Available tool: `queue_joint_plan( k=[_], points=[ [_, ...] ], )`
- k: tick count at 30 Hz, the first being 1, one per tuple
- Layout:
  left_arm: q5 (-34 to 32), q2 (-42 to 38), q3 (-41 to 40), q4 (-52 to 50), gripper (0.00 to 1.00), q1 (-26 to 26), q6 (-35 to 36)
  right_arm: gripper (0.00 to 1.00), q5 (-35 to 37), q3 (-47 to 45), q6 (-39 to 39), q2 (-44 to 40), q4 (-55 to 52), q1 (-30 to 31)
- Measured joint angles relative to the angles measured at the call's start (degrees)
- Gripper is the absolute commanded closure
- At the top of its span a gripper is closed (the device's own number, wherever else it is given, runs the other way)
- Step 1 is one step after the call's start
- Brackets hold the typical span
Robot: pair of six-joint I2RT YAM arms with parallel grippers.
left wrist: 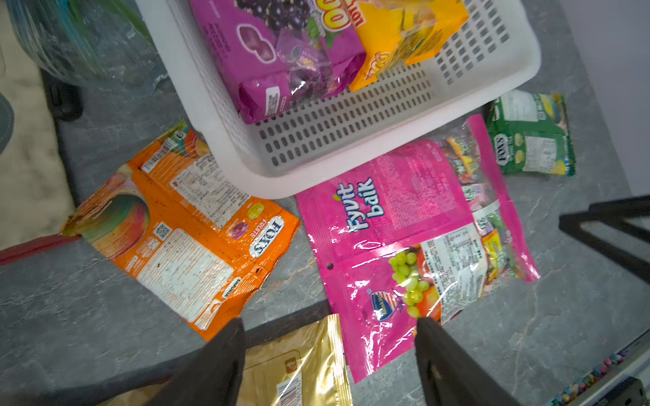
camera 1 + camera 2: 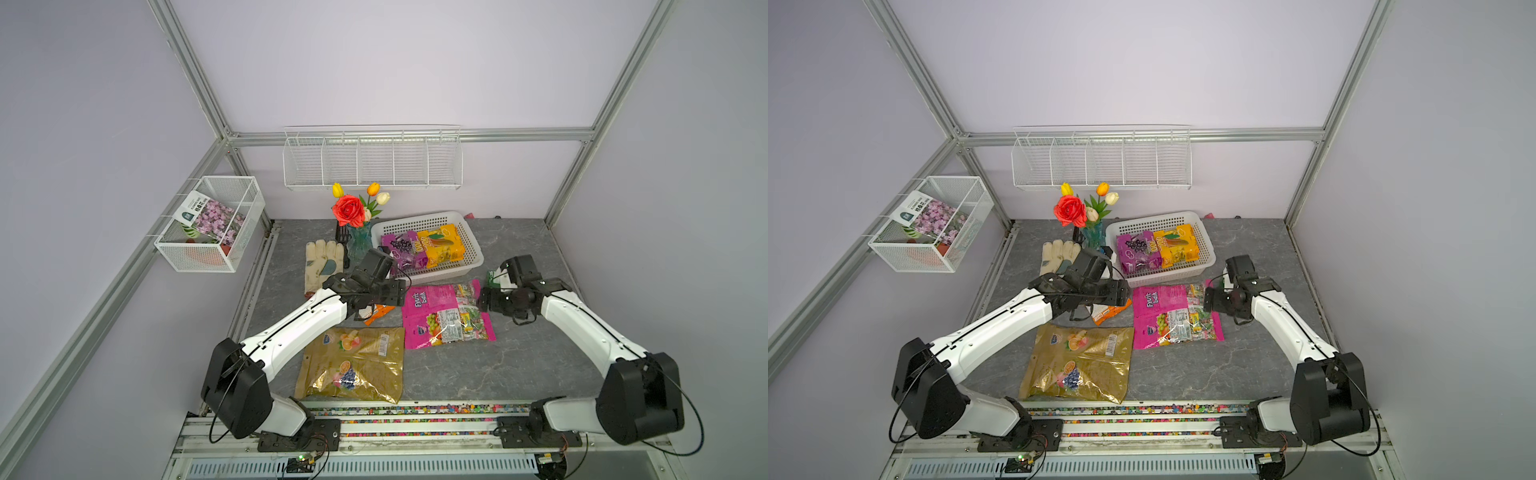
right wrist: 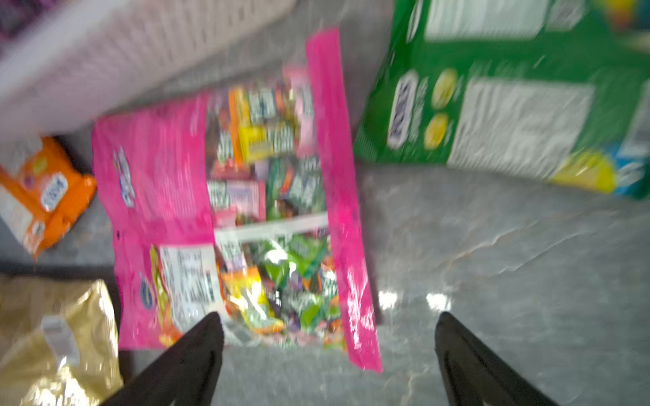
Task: Put the candies in the basket
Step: Place the candy in the basket, then pick up the candy at the center of the board.
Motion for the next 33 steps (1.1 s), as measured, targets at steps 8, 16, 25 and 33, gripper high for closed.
queue_joint_plan(
  k=[8, 16, 25, 33],
  points=[
    [4.68, 1.42, -3.78, 2.1, 0.22, 0.83, 0.68, 0.31, -12.85, -8.94, 0.74, -2.01, 1.64, -7.13],
    [5.42, 2.03, -3.78, 3.08, 0.24, 0.83, 1.16, 0.35, -22.6, -9.94, 0.83, 5.07, 12.46, -16.13],
    [4.37, 3.96, -3.78, 1.9, 0.28, 0.85, -0.35, 0.35, -11.19, -6.32, -3.3, 1.33, 7.72, -5.81],
    [6.21, 2.97, -4.22, 0.74, 0.28, 4.31, -2.99, 0.35, 11.17, -0.46, -11.19, -7.67, 3.43, 16.44]
  ],
)
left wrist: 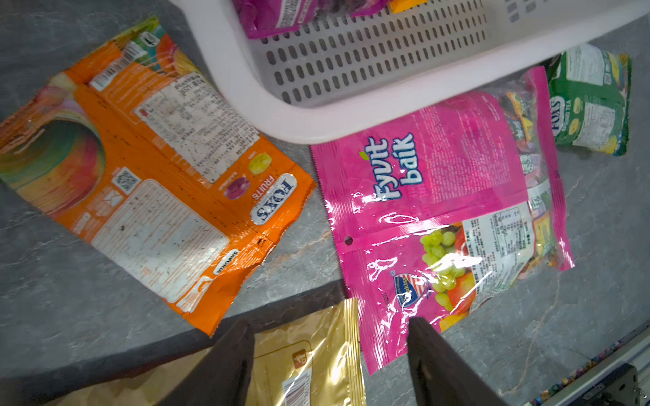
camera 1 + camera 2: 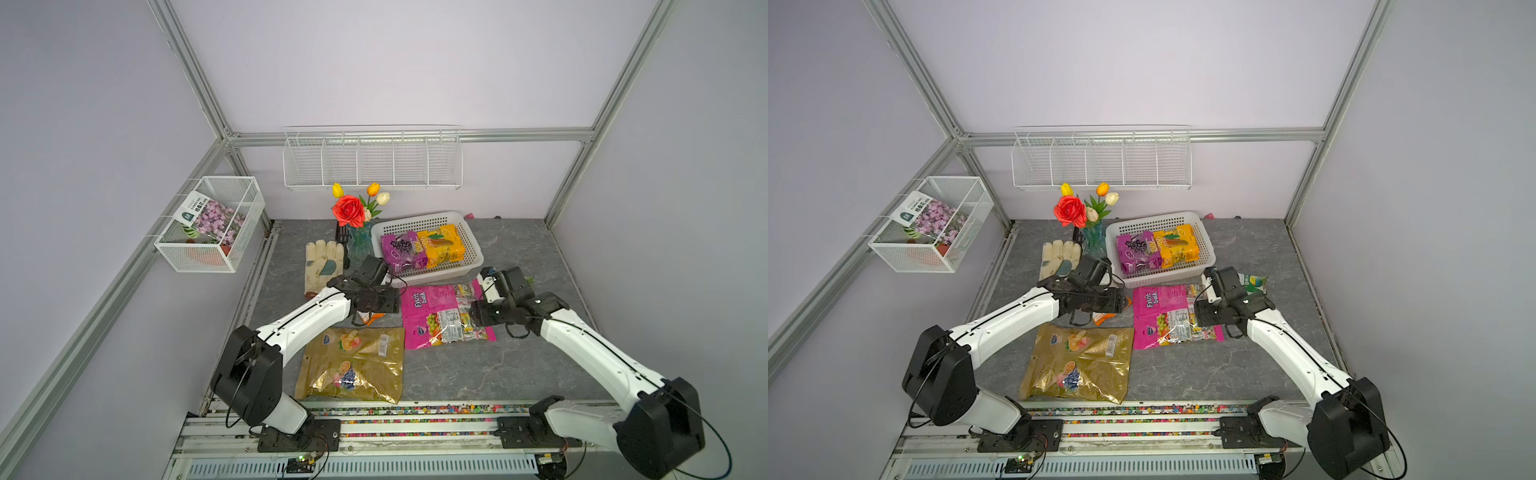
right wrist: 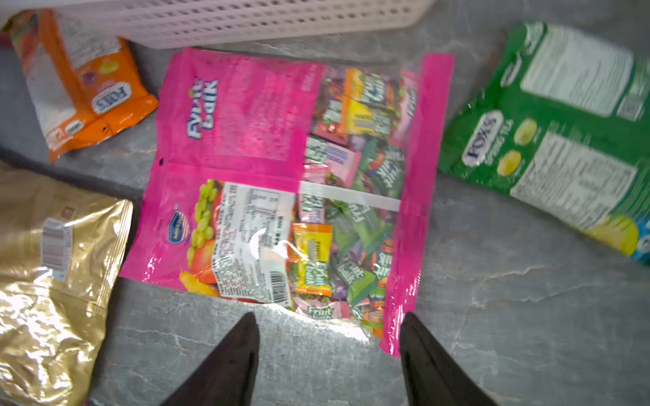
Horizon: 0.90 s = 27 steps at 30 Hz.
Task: Put the candies in the basket
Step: Pick up the candy at the center of the board.
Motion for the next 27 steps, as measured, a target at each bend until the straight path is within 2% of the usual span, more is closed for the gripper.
queue_joint_plan(
  k=[4, 9, 12, 20, 22, 27],
  points=[
    [0.7, -1.81, -1.49, -0.24, 0.28, 2.8, -1.36, 0.33, 6.01, -0.39, -10.62, 0.98, 2.58, 12.39],
    [1.01, -3.13, -2.43, -0.24, 0.28, 2.91, -2.99, 0.27, 8.11, -6.88, -29.62, 4.37, 13.31, 27.23],
    [1.14, -3.3, -3.13, 0.11, 0.28, 3.1, -3.91, 0.24, 9.07, -9.86, -37.05, 8.31, 18.8, 31.01],
    [0.92, -3.34, -4.63, 0.17, 0.28, 4.5, -6.23, 0.25, 16.76, -9.9, -47.04, 22.18, 35.26, 33.27],
    [0.87, -3.45, -4.9, 0.2, 0.29, 4.7, -6.4, 0.33, 19.5, -9.22, -48.59, 24.76, 39.65, 33.35],
    [0.9, -4.2, -4.98, 0.15, 0.29, 4.76, -6.36, 0.76, 26.73, -10.19, -51.28, 29.57, 48.7, 33.79]
  ],
)
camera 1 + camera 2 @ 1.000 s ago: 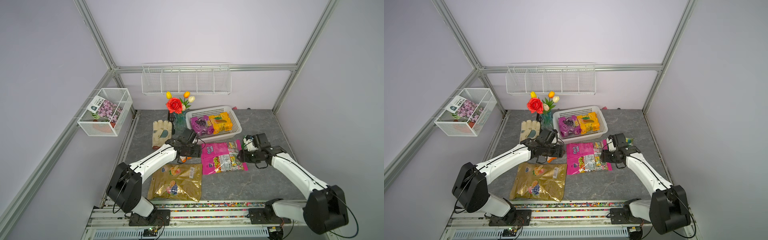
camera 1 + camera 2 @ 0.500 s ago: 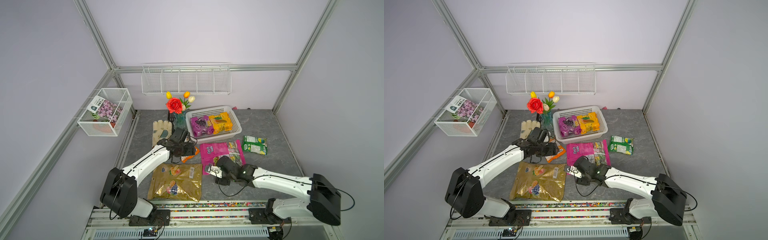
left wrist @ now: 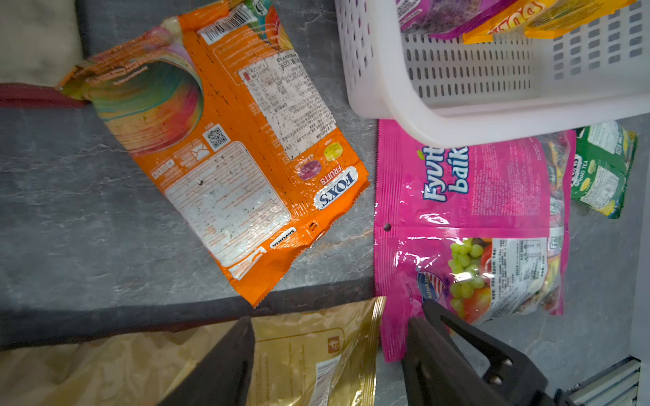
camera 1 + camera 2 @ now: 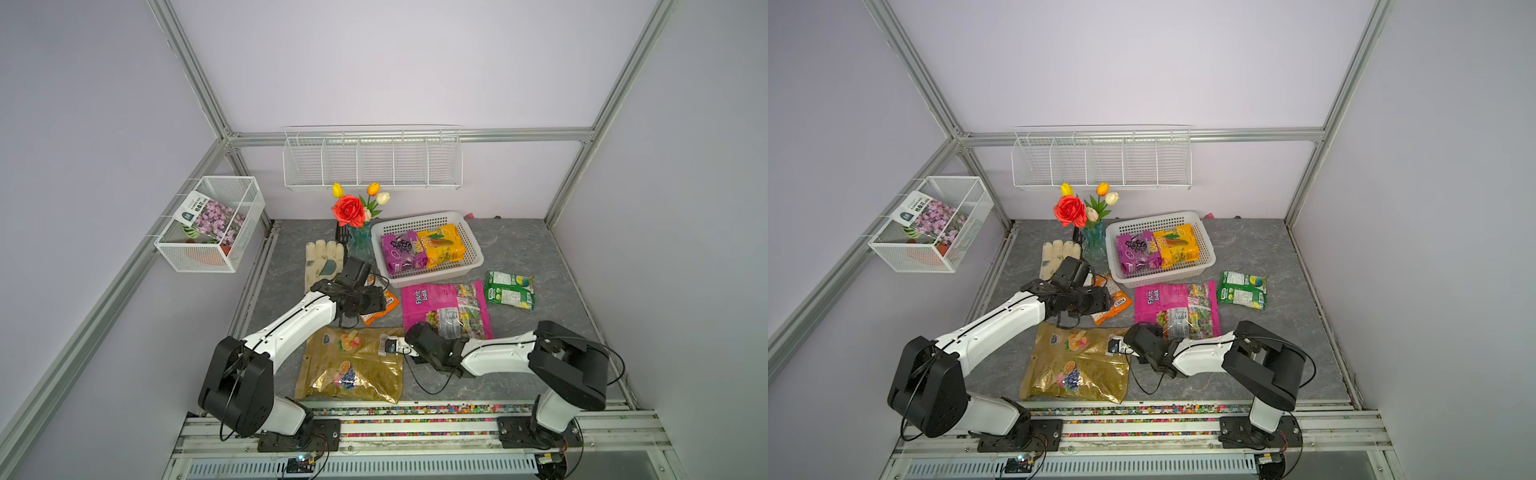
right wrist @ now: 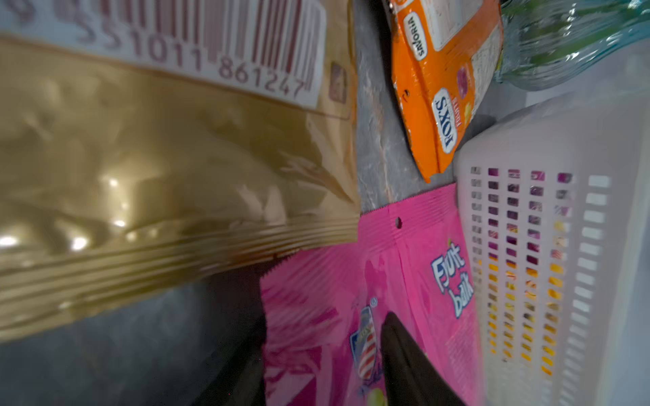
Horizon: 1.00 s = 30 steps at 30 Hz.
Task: Put the candies in the basket
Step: Pick up the candy at the center of the board.
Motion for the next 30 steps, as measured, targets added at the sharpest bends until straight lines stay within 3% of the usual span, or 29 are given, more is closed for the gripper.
queue_joint_plan(
  k=[3, 8, 13, 21, 30],
  points=[
    [0.33, -0.59, 0.0, 0.09, 0.29, 0.0, 0.22, 0.98, 2.25, -2.45, -1.46, 0.04, 2.43, -0.04],
    [2.82, -1.84, -0.24, 1.27, 0.27, 0.02, 1.68, 1.0, 3.3, -5.46, -2.08, -4.9, 3.52, -0.07],
    [9.42, -4.5, -1.22, 5.2, 0.23, -0.04, 7.02, 1.0, 0.42, -5.4, -0.5, -19.76, -6.45, -1.66],
    [20.15, -11.34, -1.57, 11.98, 0.18, -3.74, 28.39, 1.0, -13.99, 2.36, 4.07, -42.97, -31.26, -10.43],
    [28.28, -18.01, -6.4, 16.09, 0.13, -7.19, 59.87, 1.0, -30.25, 15.06, 4.11, -44.89, -55.45, -15.41]
  ],
)
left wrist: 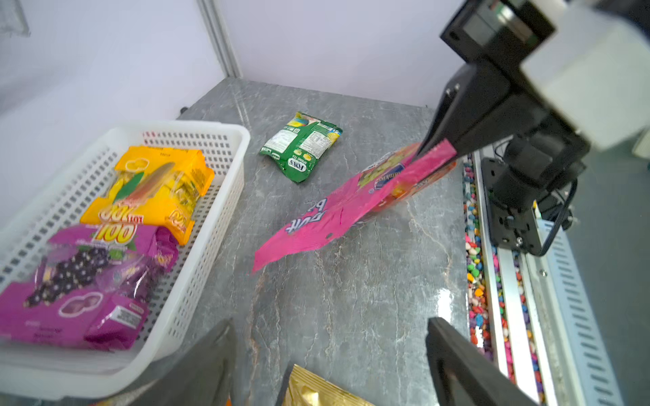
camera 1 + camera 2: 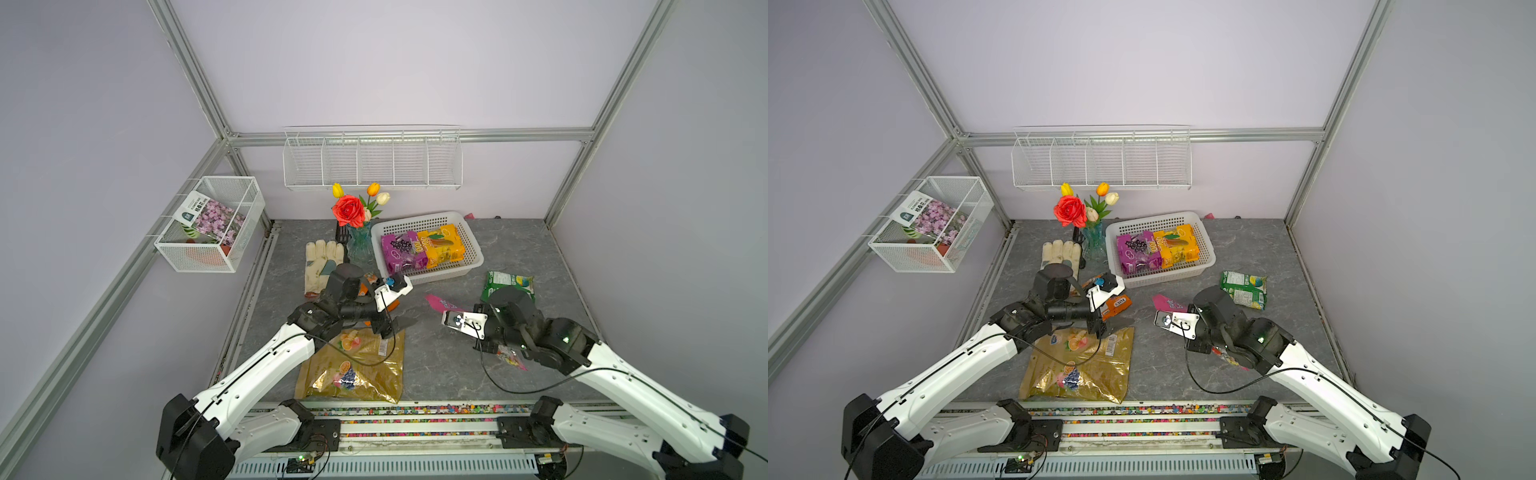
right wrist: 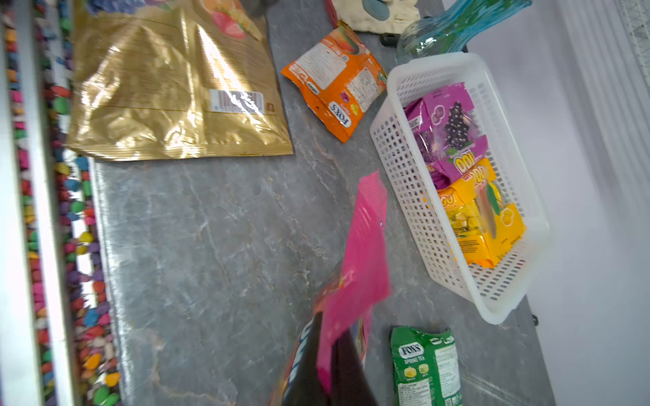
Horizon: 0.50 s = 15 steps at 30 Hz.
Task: Put the candies in the basket
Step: Pick up the candy at the center of the board.
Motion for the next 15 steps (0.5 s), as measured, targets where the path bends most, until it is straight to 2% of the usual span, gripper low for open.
queue_joint_plan(
  k=[6, 15],
  points=[
    [2.25, 2.08, 0.07, -1.29, 0.15, -3.69, 12.83, 1.0, -10.03, 4.85, 0.59, 0.52, -7.63, -0.39],
    [2.91, 5.81, 0.07, 0.7, 0.21, -7.58, 18.16, 1.0, -18.88, 7.06, 2.19, 0.68, -9.55, -0.42]
  ],
)
